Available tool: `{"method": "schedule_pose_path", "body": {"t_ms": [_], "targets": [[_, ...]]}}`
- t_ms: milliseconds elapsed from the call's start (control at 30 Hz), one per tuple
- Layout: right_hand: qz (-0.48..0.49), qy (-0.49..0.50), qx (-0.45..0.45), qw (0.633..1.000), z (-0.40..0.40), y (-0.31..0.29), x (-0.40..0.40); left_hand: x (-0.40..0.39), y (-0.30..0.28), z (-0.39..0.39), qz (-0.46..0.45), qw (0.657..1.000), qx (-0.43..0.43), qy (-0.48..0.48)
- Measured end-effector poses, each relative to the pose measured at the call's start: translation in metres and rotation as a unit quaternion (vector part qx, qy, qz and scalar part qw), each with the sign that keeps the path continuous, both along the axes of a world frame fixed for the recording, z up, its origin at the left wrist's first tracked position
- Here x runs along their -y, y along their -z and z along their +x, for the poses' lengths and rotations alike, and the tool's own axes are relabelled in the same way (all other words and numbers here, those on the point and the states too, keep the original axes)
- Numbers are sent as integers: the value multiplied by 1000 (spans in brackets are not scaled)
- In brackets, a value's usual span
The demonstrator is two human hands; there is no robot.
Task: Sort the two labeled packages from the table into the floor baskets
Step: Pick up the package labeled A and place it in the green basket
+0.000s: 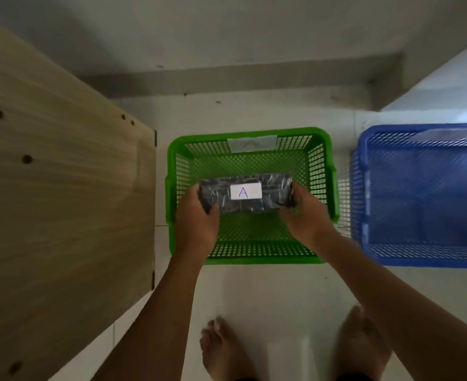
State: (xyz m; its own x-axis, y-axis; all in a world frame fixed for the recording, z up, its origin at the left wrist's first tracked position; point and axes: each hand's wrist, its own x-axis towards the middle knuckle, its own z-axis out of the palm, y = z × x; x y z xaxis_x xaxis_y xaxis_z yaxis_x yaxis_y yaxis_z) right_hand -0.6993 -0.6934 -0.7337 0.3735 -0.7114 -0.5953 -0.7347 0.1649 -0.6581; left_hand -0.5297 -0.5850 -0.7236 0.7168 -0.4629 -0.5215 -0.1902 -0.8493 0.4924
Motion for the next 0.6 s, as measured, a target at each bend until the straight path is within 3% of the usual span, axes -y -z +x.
{"method": "schedule_pose_path", "body": {"t_ms": [300, 400, 500, 600], "targets": [[18, -60, -16, 998, 6, 36, 15, 6, 41, 5, 50, 998, -23, 40], [-5, -75, -37, 996, 3, 12, 16, 3, 25, 7, 65, 994, -18, 81], [-59, -131, -75, 987, -4, -28, 14, -4, -7, 0, 108, 978, 43, 173], [-126, -243, -187, 944, -6, -88, 9, -7, -59, -12, 189, 941, 110, 257]]}}
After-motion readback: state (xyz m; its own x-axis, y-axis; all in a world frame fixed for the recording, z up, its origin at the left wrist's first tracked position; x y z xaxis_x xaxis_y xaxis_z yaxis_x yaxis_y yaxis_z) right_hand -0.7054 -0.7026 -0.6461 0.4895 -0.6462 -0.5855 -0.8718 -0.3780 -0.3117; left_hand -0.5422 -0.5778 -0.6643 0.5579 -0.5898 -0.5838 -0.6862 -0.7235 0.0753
